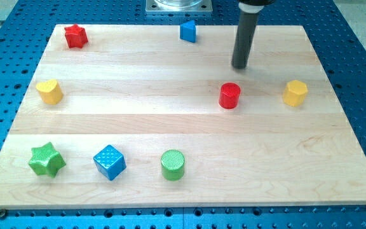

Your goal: Push the triangle to the left of the green star

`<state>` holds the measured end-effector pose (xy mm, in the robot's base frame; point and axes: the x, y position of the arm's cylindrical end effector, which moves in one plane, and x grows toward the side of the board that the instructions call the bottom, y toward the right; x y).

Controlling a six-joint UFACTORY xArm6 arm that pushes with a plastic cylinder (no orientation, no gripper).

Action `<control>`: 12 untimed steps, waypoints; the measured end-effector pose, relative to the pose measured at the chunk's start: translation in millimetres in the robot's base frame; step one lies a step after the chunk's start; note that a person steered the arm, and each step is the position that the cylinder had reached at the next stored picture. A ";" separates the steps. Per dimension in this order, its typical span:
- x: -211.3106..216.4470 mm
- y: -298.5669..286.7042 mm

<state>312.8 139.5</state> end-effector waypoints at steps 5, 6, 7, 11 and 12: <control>-108.8 -106.8; -76.6 -156.5; -26.9 -199.7; -17.1 -275.6; 9.2 -299.6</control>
<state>322.0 -160.1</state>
